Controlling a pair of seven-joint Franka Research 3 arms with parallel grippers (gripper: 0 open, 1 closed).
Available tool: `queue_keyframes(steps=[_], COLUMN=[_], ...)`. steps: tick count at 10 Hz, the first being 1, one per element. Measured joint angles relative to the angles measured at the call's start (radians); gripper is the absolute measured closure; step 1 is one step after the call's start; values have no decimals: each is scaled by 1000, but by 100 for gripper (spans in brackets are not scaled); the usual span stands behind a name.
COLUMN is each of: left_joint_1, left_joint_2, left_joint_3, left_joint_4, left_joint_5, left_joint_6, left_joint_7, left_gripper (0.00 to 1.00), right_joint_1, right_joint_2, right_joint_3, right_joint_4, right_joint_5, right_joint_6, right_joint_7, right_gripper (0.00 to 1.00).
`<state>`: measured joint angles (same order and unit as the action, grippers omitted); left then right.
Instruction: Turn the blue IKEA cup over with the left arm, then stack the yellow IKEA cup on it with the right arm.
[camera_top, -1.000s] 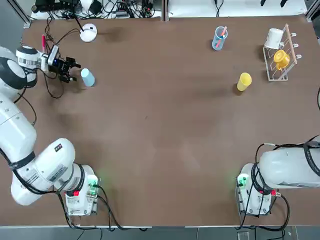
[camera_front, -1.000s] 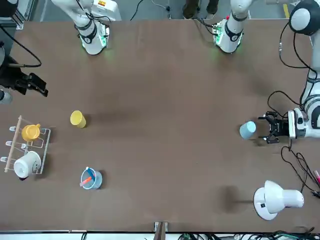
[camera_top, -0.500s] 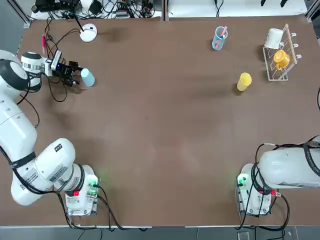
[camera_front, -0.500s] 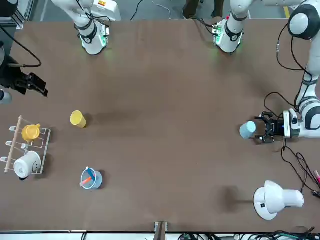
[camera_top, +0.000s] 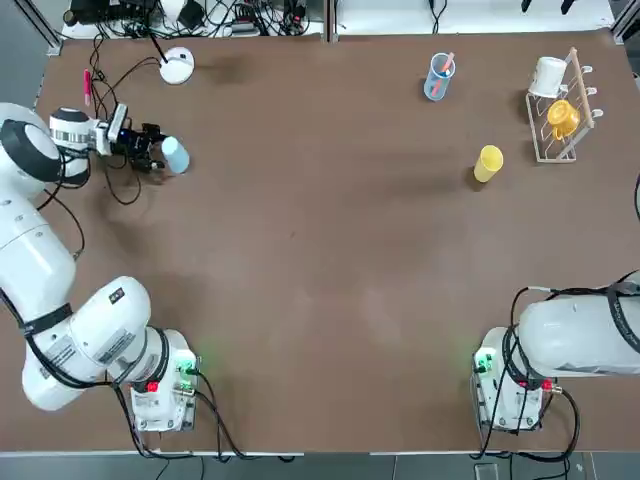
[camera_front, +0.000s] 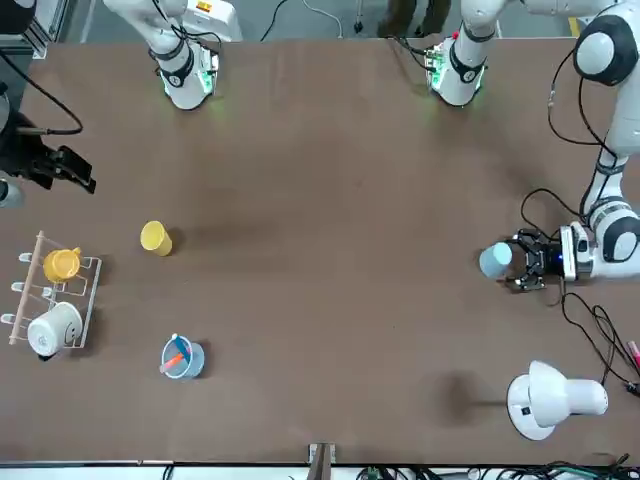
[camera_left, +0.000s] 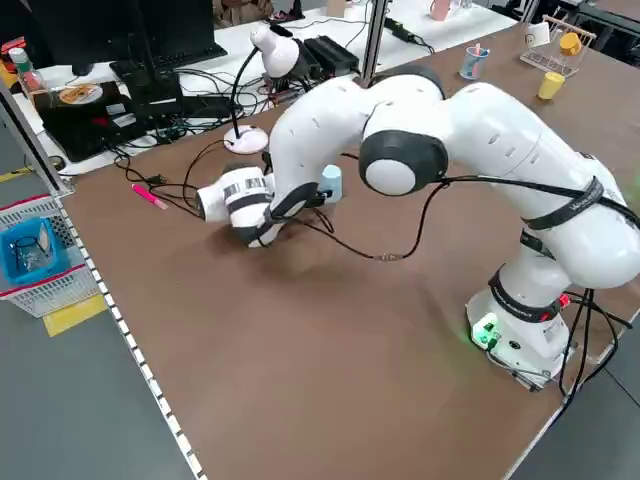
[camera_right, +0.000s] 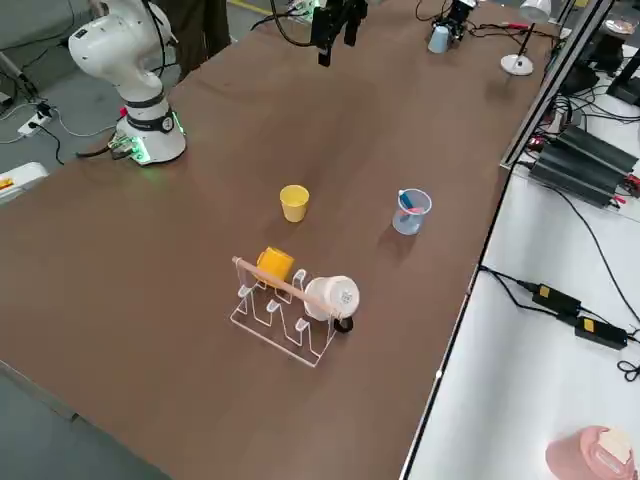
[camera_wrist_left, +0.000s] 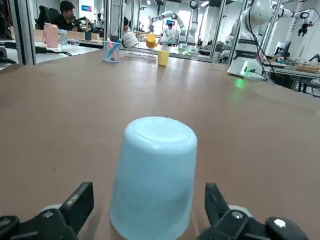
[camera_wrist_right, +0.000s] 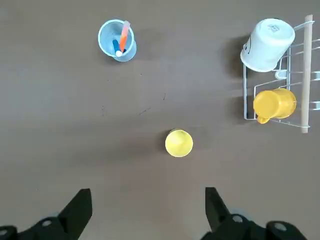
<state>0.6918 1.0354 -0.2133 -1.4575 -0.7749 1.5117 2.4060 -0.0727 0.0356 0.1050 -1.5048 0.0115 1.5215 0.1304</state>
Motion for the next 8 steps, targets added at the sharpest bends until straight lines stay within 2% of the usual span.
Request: queue_keyframes(steps=[4, 6, 7, 8], left_joint_1=[-23, -31, -33, -35], left_joint_2=[4, 4, 4, 4], left_joint_3=[-3, -5, -7, -8], left_joint_4=[-15, -30, -36, -37], left_joint_5=[-5, -5, -6, -8], left_joint_6=[4, 13, 16, 16], left_joint_7=[27, 29, 30, 32], left_gripper=[3, 8, 18, 21], right_joint_1=[0, 0, 0, 0], right_joint_2=[0, 0, 0, 0], right_joint_3=[-3, -3, -3, -4], right_joint_4=[0, 0, 0, 0], right_joint_5=[0, 0, 0, 0], right_joint_6=[8, 8, 8, 8], right_joint_7=[0, 0, 0, 0], right_gripper=[0, 0, 0, 0])
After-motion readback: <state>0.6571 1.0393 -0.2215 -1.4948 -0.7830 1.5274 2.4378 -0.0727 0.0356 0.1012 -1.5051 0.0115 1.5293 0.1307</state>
